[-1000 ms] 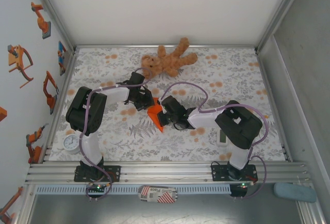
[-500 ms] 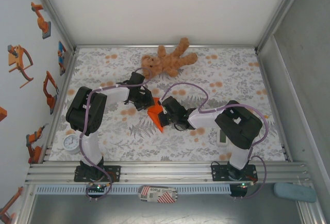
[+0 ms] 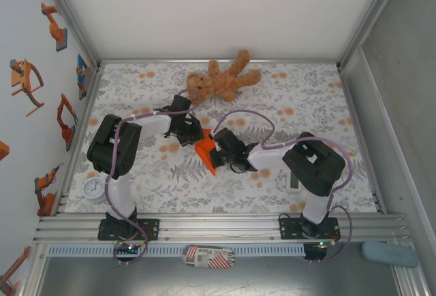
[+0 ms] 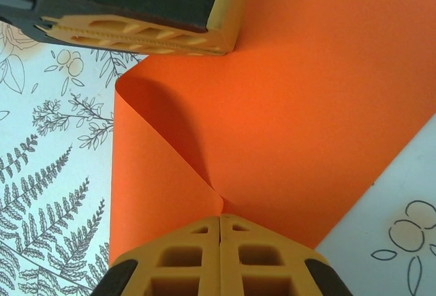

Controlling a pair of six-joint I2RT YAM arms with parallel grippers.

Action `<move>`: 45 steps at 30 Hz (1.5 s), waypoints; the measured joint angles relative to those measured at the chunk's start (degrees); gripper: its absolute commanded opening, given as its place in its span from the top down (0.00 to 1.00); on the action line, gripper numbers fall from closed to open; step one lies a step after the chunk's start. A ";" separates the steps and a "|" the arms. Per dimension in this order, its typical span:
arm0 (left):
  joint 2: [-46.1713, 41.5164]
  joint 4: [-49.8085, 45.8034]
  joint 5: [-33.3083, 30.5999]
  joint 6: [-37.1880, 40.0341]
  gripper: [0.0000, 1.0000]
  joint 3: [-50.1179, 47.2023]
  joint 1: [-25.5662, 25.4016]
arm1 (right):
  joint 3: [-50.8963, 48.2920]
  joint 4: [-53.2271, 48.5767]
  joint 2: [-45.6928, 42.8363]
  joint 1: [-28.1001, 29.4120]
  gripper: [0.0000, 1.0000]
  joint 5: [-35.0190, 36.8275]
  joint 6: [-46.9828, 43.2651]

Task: Fold a paper plane with a square sheet of paper (pick it up from the middle)
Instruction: Third fold the triangle at the center of the table.

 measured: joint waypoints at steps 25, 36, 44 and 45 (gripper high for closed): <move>-16.28 2.71 1.38 -4.22 0.84 -13.14 -3.10 | 0.00 -0.02 0.02 -0.04 1.00 -0.04 0.04; -12.52 6.14 3.39 -5.38 0.87 -13.14 -5.01 | 0.00 -0.02 0.04 -0.07 1.00 -0.04 0.04; -11.67 4.98 1.84 -5.77 0.87 -13.16 -4.98 | 0.00 -0.02 0.07 -0.11 1.00 -0.15 0.04; -11.67 4.87 1.55 -5.81 0.88 -13.16 -4.98 | 0.00 -0.02 0.07 -0.15 1.00 -0.17 0.04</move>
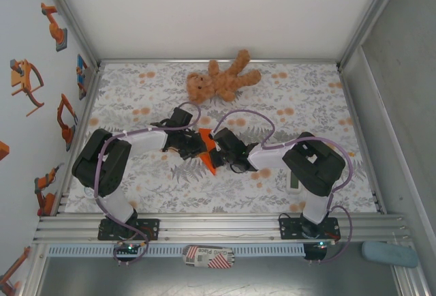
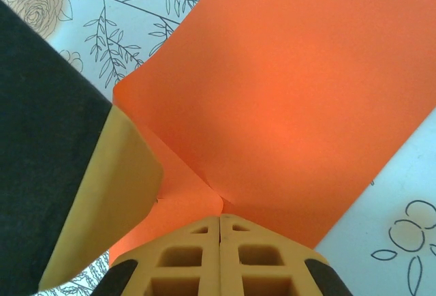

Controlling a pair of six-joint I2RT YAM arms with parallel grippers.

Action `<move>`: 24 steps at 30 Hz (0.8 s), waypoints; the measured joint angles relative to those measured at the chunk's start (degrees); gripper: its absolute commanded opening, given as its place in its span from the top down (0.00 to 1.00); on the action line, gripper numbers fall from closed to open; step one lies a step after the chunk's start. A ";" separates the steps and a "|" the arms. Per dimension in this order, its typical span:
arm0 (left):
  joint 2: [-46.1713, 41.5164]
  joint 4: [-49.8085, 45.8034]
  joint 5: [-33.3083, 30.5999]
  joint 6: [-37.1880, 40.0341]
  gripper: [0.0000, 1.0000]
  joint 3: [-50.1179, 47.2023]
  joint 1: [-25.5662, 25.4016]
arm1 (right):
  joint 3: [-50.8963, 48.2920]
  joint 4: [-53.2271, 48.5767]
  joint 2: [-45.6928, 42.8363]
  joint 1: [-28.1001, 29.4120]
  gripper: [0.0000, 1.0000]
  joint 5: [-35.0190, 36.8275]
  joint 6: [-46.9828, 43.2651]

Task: Fold a paper plane with a square sheet of paper (pick it up from the middle)
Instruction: Third fold the triangle at the center of the table.

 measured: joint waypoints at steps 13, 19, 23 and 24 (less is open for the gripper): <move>0.22 -0.52 -2.05 -0.55 0.88 -0.74 0.00 | 0.00 0.00 0.02 -0.07 1.00 -0.09 0.00; 0.22 -0.55 -2.47 -0.81 0.88 -0.87 0.00 | 0.00 0.00 0.02 -0.07 1.00 -0.11 0.02; 0.22 -0.59 -2.89 -0.92 0.88 -1.18 0.00 | 0.00 0.00 0.02 -0.07 1.00 -0.11 0.02; 0.24 -0.59 -2.99 -1.03 0.88 -1.22 0.00 | 0.00 0.00 0.02 -0.07 1.00 -0.11 0.00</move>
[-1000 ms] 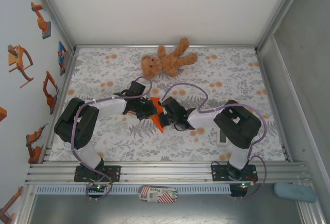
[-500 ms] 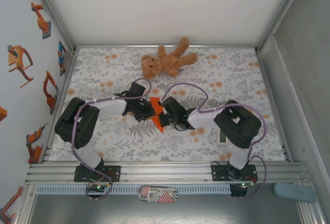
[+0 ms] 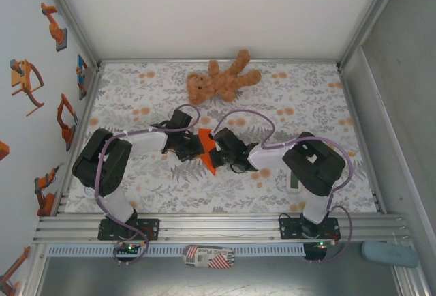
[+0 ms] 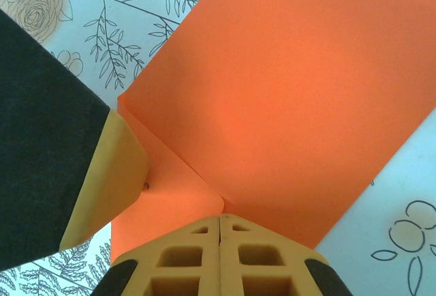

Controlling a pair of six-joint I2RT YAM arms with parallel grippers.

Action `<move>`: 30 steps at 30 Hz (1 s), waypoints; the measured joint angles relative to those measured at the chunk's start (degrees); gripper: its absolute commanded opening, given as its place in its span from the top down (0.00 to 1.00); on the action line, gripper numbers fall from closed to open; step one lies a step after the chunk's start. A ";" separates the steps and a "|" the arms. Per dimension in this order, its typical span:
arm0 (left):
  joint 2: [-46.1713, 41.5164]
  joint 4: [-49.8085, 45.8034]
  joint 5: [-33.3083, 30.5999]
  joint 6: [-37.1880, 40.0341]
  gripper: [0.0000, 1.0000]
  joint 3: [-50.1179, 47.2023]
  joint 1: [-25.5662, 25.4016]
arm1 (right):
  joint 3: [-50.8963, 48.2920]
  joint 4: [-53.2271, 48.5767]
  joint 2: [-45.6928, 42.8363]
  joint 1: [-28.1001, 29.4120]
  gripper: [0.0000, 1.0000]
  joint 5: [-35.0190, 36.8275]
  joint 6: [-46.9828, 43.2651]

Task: Fold a paper plane with a square sheet of paper (pick it up from the middle)
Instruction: Third fold the triangle at the center of the table.

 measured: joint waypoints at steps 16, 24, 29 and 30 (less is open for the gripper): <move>0.66 -0.11 -0.33 -0.68 0.89 -0.26 0.00 | 0.07 -0.15 -0.07 -0.04 0.94 -0.07 0.52; 0.94 -0.15 -0.87 -0.92 0.90 -0.20 0.00 | -0.02 -4.44 -4.92 -1.53 0.60 3.32 4.70; 0.98 -0.15 -0.85 -1.18 0.90 -0.20 0.00 | -0.44 -8.46 -10.97 -3.50 0.65 4.79 8.20; 0.98 -0.15 -0.85 -1.33 0.90 -0.20 0.00 | -0.42 -9.31 -11.67 -3.91 0.69 4.50 8.66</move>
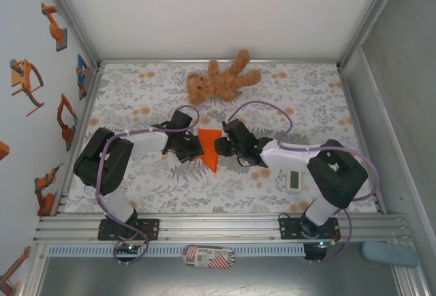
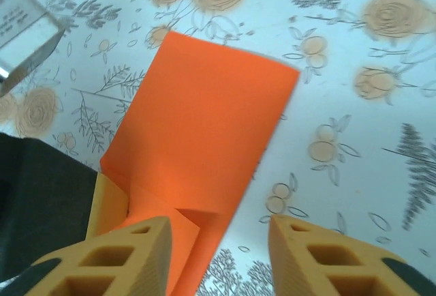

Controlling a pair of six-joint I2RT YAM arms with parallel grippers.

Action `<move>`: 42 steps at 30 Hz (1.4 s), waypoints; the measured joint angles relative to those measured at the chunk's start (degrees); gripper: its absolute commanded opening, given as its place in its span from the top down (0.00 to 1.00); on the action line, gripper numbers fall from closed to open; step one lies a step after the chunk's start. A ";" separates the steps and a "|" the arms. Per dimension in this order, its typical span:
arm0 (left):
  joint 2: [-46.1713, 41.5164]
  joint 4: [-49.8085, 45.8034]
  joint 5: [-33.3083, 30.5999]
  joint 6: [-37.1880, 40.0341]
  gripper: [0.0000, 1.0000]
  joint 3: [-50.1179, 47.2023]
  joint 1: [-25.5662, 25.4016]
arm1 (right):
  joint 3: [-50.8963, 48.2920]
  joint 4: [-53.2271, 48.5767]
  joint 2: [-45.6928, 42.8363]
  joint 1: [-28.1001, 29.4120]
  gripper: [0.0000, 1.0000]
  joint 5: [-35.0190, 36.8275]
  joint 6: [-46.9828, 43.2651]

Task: Fold a paper plane with a square sheet of paper (pick it up from the middle)
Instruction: Third fold the triangle at the center of the table.

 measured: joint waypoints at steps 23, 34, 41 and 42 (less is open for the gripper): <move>0.00 0.00 -0.02 -0.85 0.90 0.00 0.00 | 4.02 -0.98 7.45 2.71 1.00 -22.67 6.36; 0.00 0.02 0.17 -0.83 0.89 0.00 0.00 | 6.19 -3.13 10.05 2.71 1.00 -22.67 6.36; -0.02 0.15 0.37 -0.83 0.87 0.00 0.00 | 6.19 -4.17 11.54 2.71 1.00 -22.62 6.36; -0.04 0.22 0.42 -0.83 0.86 0.00 0.00 | 6.19 -4.28 11.65 2.71 1.00 -22.64 6.36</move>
